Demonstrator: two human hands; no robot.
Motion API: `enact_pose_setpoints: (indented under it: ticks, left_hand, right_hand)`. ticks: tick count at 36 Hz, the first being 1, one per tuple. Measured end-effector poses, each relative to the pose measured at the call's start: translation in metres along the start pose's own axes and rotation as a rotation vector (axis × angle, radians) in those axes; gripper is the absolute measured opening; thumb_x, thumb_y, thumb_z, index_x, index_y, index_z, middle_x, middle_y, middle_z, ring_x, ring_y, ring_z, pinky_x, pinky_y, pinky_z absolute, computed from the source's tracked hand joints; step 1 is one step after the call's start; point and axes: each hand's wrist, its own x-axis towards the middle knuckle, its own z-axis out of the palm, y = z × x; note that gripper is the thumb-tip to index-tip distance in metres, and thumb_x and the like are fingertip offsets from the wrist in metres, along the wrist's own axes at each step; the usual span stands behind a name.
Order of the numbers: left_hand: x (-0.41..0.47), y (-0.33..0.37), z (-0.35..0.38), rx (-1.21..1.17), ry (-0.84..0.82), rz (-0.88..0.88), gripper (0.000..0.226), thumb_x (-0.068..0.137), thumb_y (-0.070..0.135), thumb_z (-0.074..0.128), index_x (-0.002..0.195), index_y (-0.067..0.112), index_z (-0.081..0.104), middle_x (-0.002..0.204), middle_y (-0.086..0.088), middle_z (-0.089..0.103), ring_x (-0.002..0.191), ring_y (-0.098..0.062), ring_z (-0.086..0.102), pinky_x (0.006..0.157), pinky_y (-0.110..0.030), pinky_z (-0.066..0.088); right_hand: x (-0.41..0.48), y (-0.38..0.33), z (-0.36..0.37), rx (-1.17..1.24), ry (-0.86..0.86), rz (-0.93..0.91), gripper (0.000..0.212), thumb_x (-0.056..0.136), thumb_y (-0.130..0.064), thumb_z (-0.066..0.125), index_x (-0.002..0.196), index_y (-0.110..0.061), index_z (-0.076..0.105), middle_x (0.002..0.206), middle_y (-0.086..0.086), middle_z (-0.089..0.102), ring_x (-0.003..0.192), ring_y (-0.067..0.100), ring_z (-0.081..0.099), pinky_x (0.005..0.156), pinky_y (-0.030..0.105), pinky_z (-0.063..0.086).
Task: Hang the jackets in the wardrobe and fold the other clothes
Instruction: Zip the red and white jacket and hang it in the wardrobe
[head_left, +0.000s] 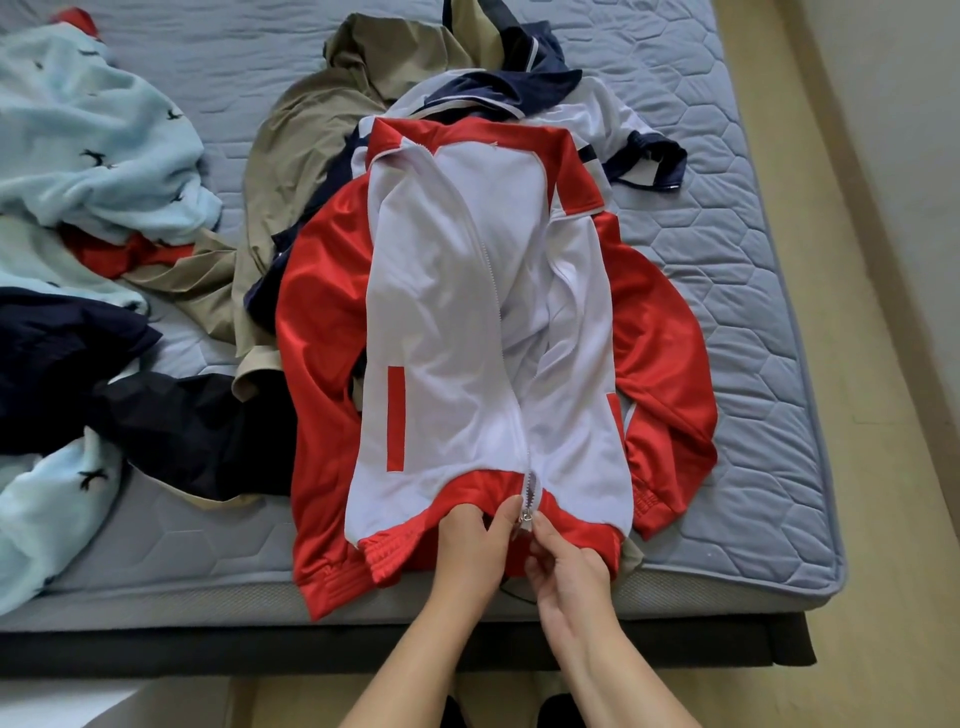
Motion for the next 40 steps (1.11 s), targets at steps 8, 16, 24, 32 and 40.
enact_pose_setpoints:
  ticks: [8, 16, 24, 32, 40]
  left_hand:
    - [0.004, 0.003, 0.001, 0.096, -0.208, 0.085, 0.058, 0.093, 0.036, 0.057, 0.046, 0.005, 0.044, 0.033, 0.002, 0.032, 0.034, -0.007, 0.033, 0.042, -0.019, 0.024]
    - [0.005, -0.003, -0.001, 0.174, -0.294, 0.026, 0.053, 0.091, 0.041, 0.057, 0.049, 0.017, 0.035, 0.041, 0.007, 0.03, 0.038, -0.007, 0.029, 0.047, -0.025, 0.025]
    - [-0.002, -0.006, -0.004, 0.225, -0.245, -0.021, 0.056, 0.091, 0.041, 0.057, 0.047, 0.015, 0.036, 0.042, 0.005, 0.034, 0.038, -0.008, 0.03, 0.049, -0.03, 0.03]
    - [-0.001, 0.01, -0.015, 0.218, -0.276, -0.022, 0.05, 0.09, 0.039, 0.06, 0.051, 0.011, 0.044, 0.045, 0.001, 0.041, 0.043, -0.014, 0.037, 0.054, -0.037, 0.04]
    - [0.001, 0.01, -0.02, 0.224, -0.263, -0.066, 0.047, 0.088, 0.034, 0.062, 0.056, 0.005, 0.046, 0.052, -0.008, 0.044, 0.05, -0.018, 0.04, 0.053, -0.036, 0.036]
  right_hand:
    - [0.005, -0.005, -0.003, 0.138, 0.015, -0.009, 0.003, 0.081, 0.006, 0.066, 0.08, 0.003, 0.065, 0.066, 0.006, 0.071, 0.058, 0.009, 0.068, 0.051, 0.016, 0.052]
    - [0.009, 0.003, -0.013, 0.068, -0.009, 0.088, 0.004, 0.086, -0.004, 0.064, 0.083, -0.003, 0.066, 0.065, 0.003, 0.07, 0.054, 0.007, 0.064, 0.05, 0.021, 0.052]
    - [0.003, -0.007, -0.016, -0.392, -0.108, 0.277, 0.04, 0.094, -0.041, 0.056, 0.087, -0.004, 0.069, 0.063, 0.007, 0.068, 0.046, 0.01, 0.057, 0.041, 0.02, 0.042]
    - [-0.006, -0.028, -0.012, -0.575, -0.166, 0.287, 0.032, 0.092, -0.033, 0.061, 0.088, -0.003, 0.068, 0.06, 0.003, 0.068, 0.045, 0.005, 0.056, 0.04, 0.015, 0.041]
    - [-0.012, -0.038, -0.002, -1.501, -0.164, -0.309, 0.036, 0.092, -0.044, 0.056, 0.067, -0.017, 0.056, 0.063, -0.001, 0.067, 0.057, 0.013, 0.06, 0.055, 0.024, 0.044]
